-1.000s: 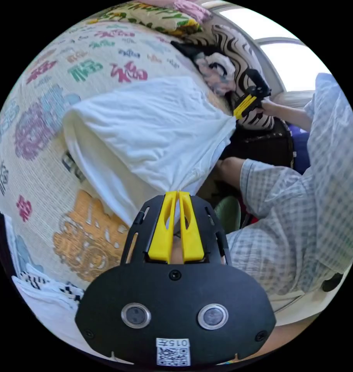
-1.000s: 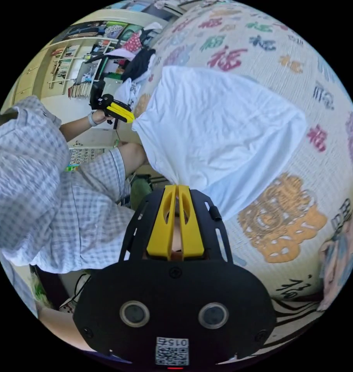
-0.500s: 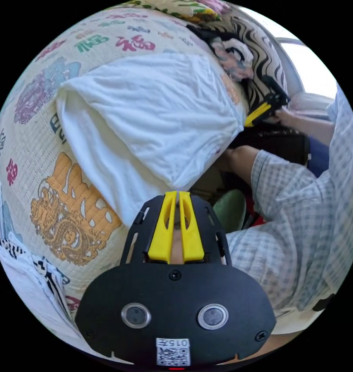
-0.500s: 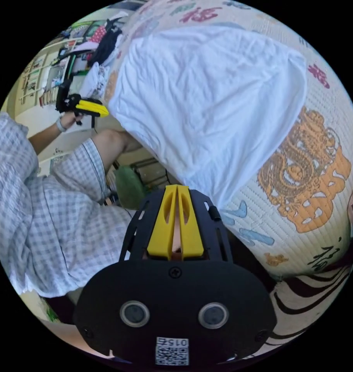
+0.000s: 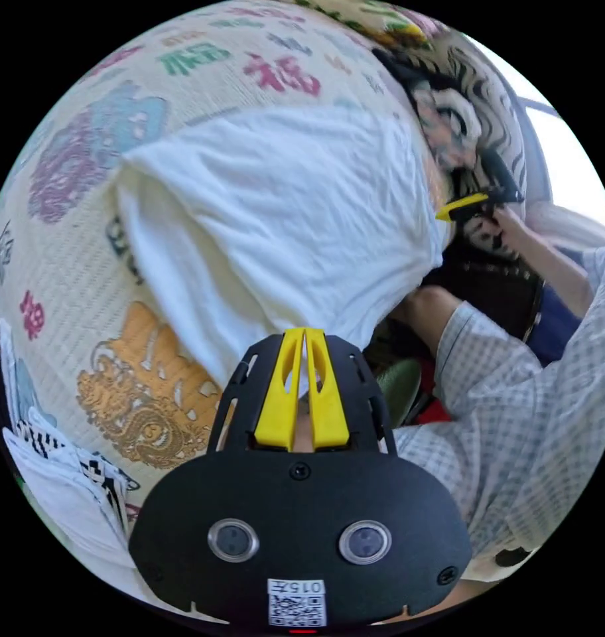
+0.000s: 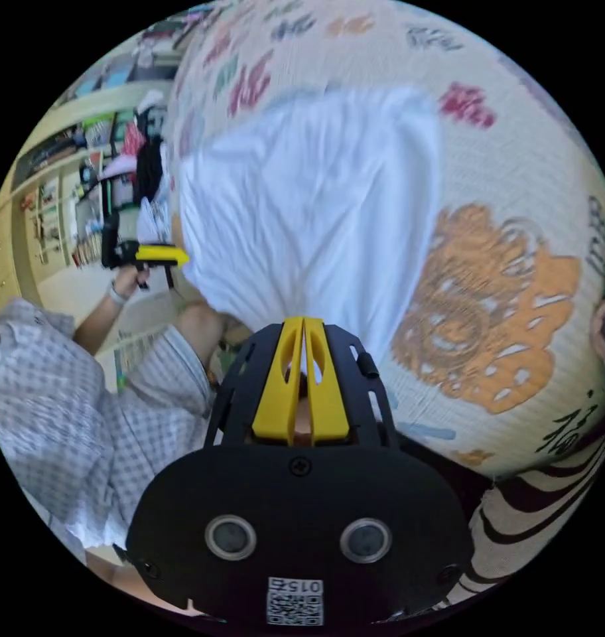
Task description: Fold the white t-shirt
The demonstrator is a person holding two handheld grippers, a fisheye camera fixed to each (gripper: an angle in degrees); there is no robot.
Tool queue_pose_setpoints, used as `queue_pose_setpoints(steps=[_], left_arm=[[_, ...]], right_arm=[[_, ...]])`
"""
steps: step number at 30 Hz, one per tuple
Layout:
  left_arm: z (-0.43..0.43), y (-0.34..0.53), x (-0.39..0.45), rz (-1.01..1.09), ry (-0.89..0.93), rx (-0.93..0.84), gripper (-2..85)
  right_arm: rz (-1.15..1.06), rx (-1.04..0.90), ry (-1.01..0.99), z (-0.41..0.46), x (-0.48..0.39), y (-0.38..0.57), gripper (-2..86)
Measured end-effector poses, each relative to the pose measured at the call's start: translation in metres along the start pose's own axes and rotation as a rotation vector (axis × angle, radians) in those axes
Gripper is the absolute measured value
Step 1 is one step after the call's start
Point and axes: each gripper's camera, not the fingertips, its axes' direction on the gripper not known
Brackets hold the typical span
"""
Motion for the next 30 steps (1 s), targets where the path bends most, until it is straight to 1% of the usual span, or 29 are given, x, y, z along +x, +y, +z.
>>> queue_pose_setpoints(steps=[1, 3, 5, 6, 8, 10, 14, 17, 21, 23, 25, 26, 28, 30], left_arm=[[-0.01, -0.001, -0.009, -0.041, 0.011, 0.051, 2.4], [-0.038, -0.004, -0.047, -0.218, 0.061, 0.254, 7.1], [-0.046, -0.004, -0.073, -0.324, 0.14, 0.37, 8.2], [-0.047, -0.004, -0.085, -0.364, 0.151, 0.404, 8.5], [-0.043, -0.009, -0.098, -0.379, 0.136, 0.37, 8.3], [-0.044, -0.007, -0.106, -0.376, 0.178, 0.365, 6.9], [-0.054, 0.017, -0.128, -0.358, 0.31, 0.414, 2.2], [-0.061, 0.03, -0.131, -0.341, 0.268, 0.42, 1.7], [-0.072, 0.053, -0.123, -0.323, 0.224, 0.441, 3.7], [-0.086, 0.078, -0.116, -0.314, 0.178, 0.475, 5.0], [-0.097, 0.111, -0.109, -0.325, 0.124, 0.489, 5.6], [-0.098, 0.135, -0.104, -0.342, 0.105, 0.483, 5.9], [-0.093, 0.171, -0.096, -0.38, 0.1, 0.447, 6.7], [-0.074, 0.213, -0.085, -0.434, 0.101, 0.372, 7.4]], right_arm=[[0.024, 0.115, -0.029, -0.017, 0.008, -0.013, 2.6], [0.058, 0.227, -0.063, -0.03, 0.02, -0.035, 6.4], [0.105, 0.268, -0.088, -0.03, 0.031, -0.055, 8.4], [0.131, 0.279, -0.109, -0.025, 0.036, -0.065, 8.3], [0.154, 0.277, -0.158, -0.015, 0.043, -0.076, 7.3], [0.183, 0.254, -0.159, -0.004, 0.046, -0.085, 2.9], [0.181, 0.247, -0.129, -0.003, 0.046, -0.092, 1.2], [0.176, 0.219, -0.073, 0.001, 0.04, -0.1, 1.2], [0.193, 0.198, -0.012, 0.006, 0.024, -0.109, 4.6], [0.156, 0.223, 0.074, -0.004, 0.005, -0.107, 5.0], [-0.013, 0.186, 0.218, -0.004, -0.042, -0.113, 5.3], [-0.061, 0.175, 0.235, 0.0, -0.055, -0.117, 5.5], [-0.264, 0.071, 0.183, 0.033, -0.111, -0.147, 6.8], [-0.387, -0.022, 0.116, 0.068, -0.154, -0.179, 8.0]])
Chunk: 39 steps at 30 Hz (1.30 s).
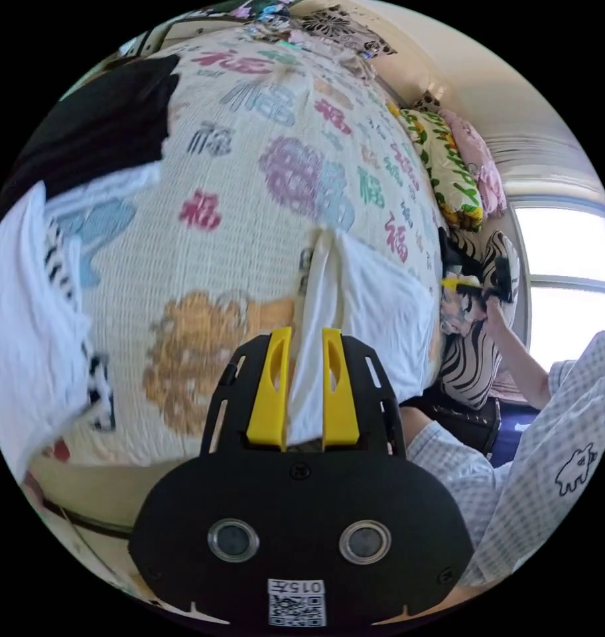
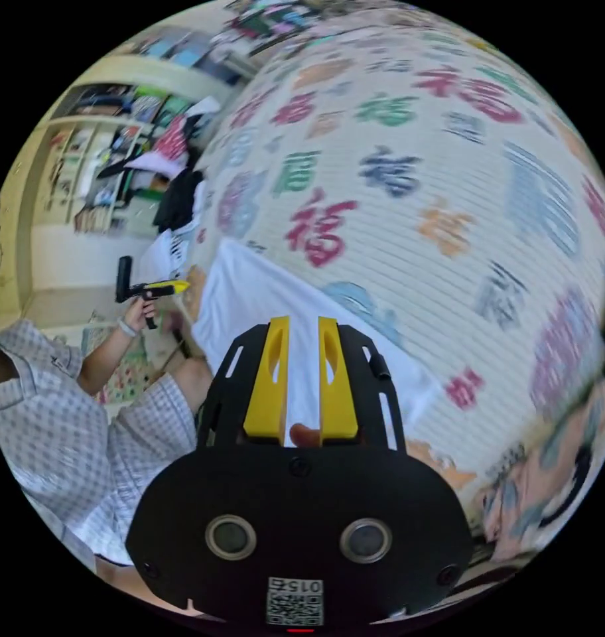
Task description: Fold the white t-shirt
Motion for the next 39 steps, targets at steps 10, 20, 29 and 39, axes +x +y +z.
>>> queue_pose_setpoints(steps=[10, 20, 29, 39], left_arm=[[0.038, 0.079, -0.007, -0.09, 0.018, -0.055, 8.9], [0.047, 0.092, -0.015, -0.06, 0.116, -0.088, 0.1], [-0.014, 0.101, -0.024, -0.091, 0.084, 0.188, -0.8], [0.004, 0.118, 0.1, 0.231, 0.047, 0.104, -0.7]], right_arm=[[-0.324, -0.315, 0.08, 0.154, -0.124, -0.188, 11.2], [-0.396, -0.573, 0.231, 0.203, -0.155, -0.217, 0.4], [-0.386, -0.423, 0.253, 0.16, -0.176, -0.274, -0.5], [-0.492, -0.294, 0.027, 0.06, -0.159, -0.221, -0.4]])
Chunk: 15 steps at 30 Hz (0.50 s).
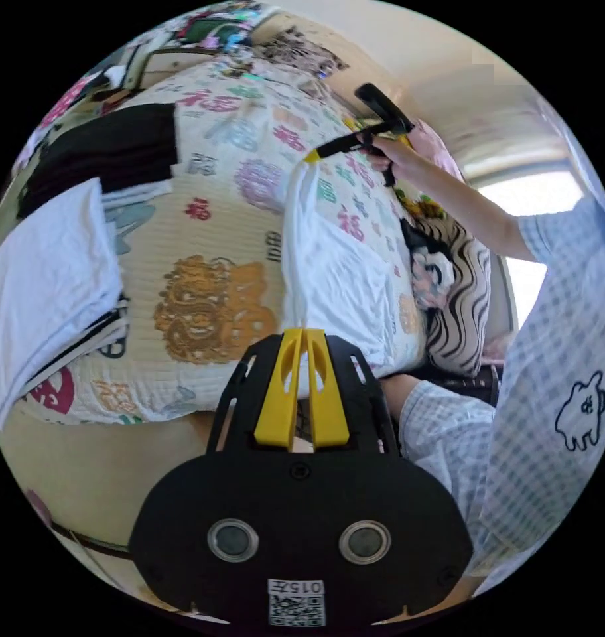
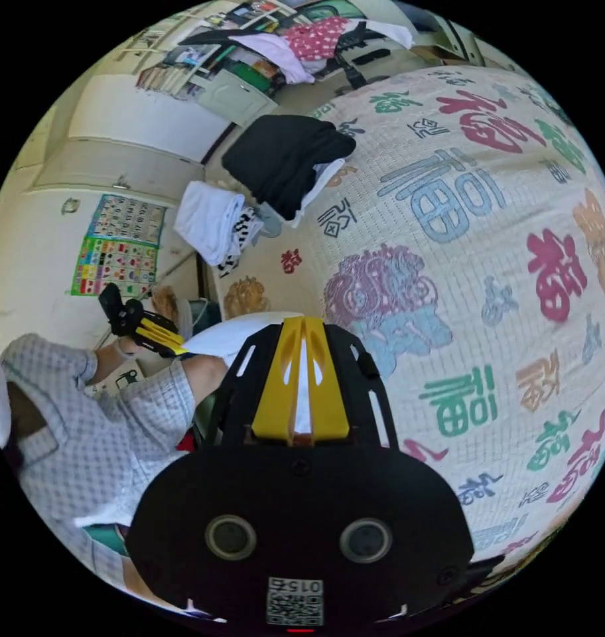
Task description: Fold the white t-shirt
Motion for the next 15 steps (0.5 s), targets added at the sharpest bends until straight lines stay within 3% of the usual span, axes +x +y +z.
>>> queue_pose_setpoints(steps=[8, 15], left_arm=[[0.139, -0.022, 0.158, 0.344, 0.149, -0.173, -0.5], [0.286, -0.04, 0.23, 0.436, -0.007, -0.324, -0.1]], right_arm=[[0.065, 0.053, 0.033, -0.052, 0.026, 0.21, -0.4], [0.105, 0.145, -0.022, -0.047, 0.088, 0.32, -0.4]])
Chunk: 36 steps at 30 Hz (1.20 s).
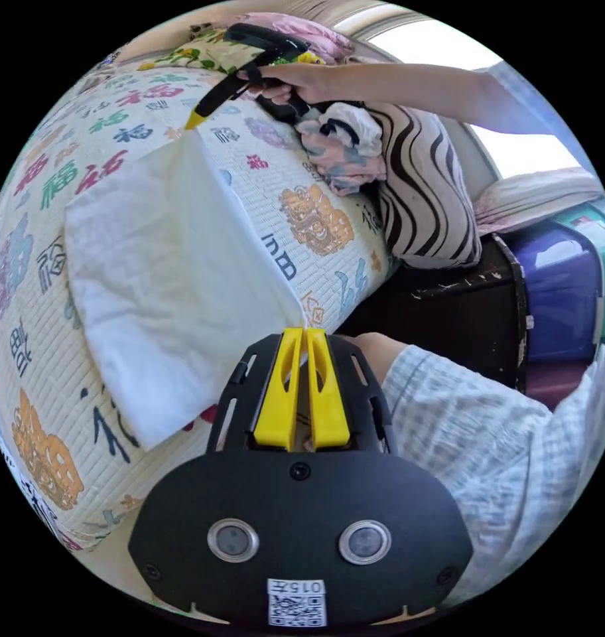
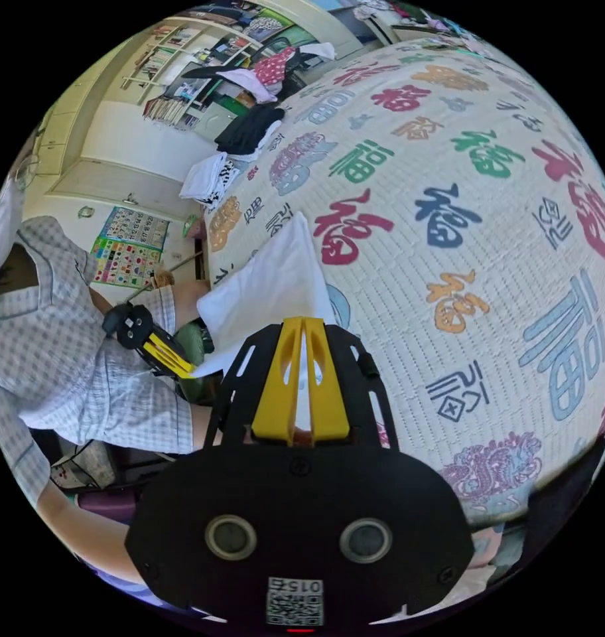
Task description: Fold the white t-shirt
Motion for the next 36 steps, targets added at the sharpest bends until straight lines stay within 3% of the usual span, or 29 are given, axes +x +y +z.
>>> queue_pose_setpoints(steps=[3, 7, 13, 15, 19, 24, 28, 36], left_arm=[[0.041, -0.023, 0.004, 0.001, -0.043, -0.069, 1.0], [0.078, -0.043, -0.002, 0.003, -0.035, -0.163, 5.2], [0.082, -0.057, -0.018, 0.03, 0.261, -0.236, 5.2], [0.066, -0.063, -0.028, 0.05, 0.338, -0.18, 5.0], [0.022, -0.076, -0.083, -0.006, 0.394, -0.018, 5.1], [-0.057, -0.082, -0.234, -0.175, 0.331, 0.254, 6.6], [-0.07, -0.088, -0.313, -0.258, 0.308, 0.301, 9.4], [-0.03, -0.121, -0.392, -0.19, 0.461, 0.22, 13.0]], right_arm=[[0.026, -0.014, -0.009, 0.002, 0.024, 0.027, -0.5], [0.222, 0.048, -0.018, -0.017, 0.056, 0.077, -0.5], [0.226, 0.345, -0.106, -0.053, 0.023, 0.108, -0.5], [0.201, 0.329, -0.115, -0.045, 0.016, 0.104, -0.5], [0.367, 0.206, -0.095, -0.01, 0.038, 0.121, -0.3], [0.497, 0.522, -0.224, -0.033, 0.045, 0.203, 2.3], [0.527, 0.576, -0.322, -0.035, 0.058, 0.24, 10.5], [0.42, 0.579, -0.491, -0.023, 0.083, 0.226, 10.3]])
